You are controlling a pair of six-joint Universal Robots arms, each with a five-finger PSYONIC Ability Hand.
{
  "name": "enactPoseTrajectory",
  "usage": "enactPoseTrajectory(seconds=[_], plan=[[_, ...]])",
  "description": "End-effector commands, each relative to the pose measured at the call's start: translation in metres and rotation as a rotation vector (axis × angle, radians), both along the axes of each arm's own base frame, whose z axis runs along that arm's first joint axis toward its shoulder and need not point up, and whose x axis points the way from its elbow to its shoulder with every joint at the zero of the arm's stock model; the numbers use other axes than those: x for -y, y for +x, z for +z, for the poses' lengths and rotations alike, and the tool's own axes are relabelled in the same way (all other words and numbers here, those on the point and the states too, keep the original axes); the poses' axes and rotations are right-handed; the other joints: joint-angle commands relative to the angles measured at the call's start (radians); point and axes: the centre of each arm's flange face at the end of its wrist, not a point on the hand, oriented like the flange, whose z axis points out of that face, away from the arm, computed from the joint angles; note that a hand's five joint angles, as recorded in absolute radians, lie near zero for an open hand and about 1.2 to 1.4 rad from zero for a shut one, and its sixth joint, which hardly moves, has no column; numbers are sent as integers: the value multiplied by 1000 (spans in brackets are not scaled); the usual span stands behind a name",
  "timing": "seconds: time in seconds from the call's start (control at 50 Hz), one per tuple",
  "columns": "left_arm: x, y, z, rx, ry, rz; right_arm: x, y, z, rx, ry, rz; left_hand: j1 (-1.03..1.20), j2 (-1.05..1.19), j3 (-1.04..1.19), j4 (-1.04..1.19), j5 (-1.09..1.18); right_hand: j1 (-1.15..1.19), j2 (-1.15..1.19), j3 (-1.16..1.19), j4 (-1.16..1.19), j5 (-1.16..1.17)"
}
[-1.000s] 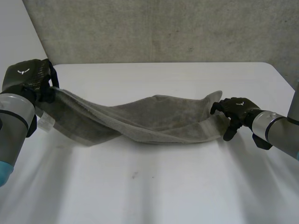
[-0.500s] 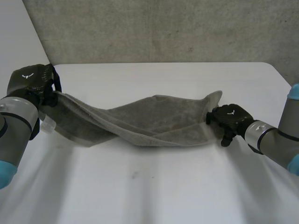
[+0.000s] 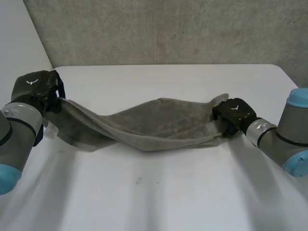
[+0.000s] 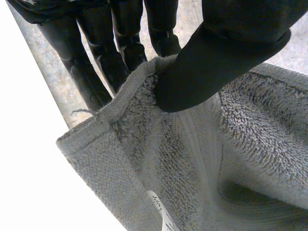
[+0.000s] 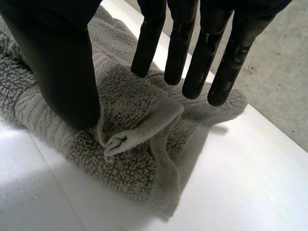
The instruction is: Fold the towel.
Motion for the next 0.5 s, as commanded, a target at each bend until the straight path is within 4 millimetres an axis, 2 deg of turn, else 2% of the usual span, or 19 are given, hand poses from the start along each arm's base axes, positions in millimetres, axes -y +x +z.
enactPoseTrajectory(seconds=[0.02, 0.04, 0.08, 0.1, 0.14, 0.16, 0.18, 0.32, 0.38, 0.42, 0.44, 0.48, 0.5], plan=[[1, 0, -3, 3, 8, 0, 1, 7, -7, -4, 5, 15, 211, 179, 180, 179, 188, 34, 89, 102, 107, 121], [1, 0, -3, 3, 8, 0, 1, 7, -7, -4, 5, 15, 211, 179, 180, 179, 188, 34, 89, 102, 108, 121], [1, -1, -3, 3, 9, -1, 3, 10, -5, 2, -2, 18, 211, 179, 180, 179, 188, 244, 299, 312, 318, 331], [1, -1, -3, 3, 9, -1, 3, 10, -5, 2, -2, 18, 211, 179, 180, 179, 188, 246, 300, 313, 319, 333], [2, -1, -5, 4, 14, -1, 7, 11, -3, 30, 7, 9, 211, 179, 180, 179, 188, 590, 645, 658, 663, 677], [2, -1, -5, 4, 14, -1, 7, 11, -3, 30, 7, 8, 211, 179, 180, 179, 188, 592, 647, 660, 665, 679], [2, -1, -5, 4, 14, -1, 9, 11, -3, 52, 17, 1, 211, 179, 180, 179, 188, 690, 745, 758, 763, 777], [2, 0, -5, 4, 14, 0, 16, 13, 0, 106, 46, -17, 211, 179, 180, 179, 188, 691, 746, 759, 764, 778], [2, 0, -4, 4, 14, 2, 17, 12, 9, 114, 51, -24, 211, 179, 180, 179, 188, 691, 746, 759, 764, 778], [1, 0, -4, 4, 12, 2, 18, 9, 28, 132, 37, -32, 211, 179, 180, 179, 188, 691, 746, 759, 764, 778], [1, 0, -4, 4, 12, 2, 18, 9, 28, 132, 37, -32, 211, 179, 180, 179, 188, 691, 746, 759, 764, 778], [1, -1, -3, 4, 12, -1, 14, 7, 47, 143, 19, -36, 211, 179, 180, 179, 188, 691, 746, 759, 764, 778], [1, -1, -3, 4, 12, -1, 14, 7, 47, 143, 19, -36, 211, 179, 180, 179, 188, 691, 746, 759, 764, 778]])
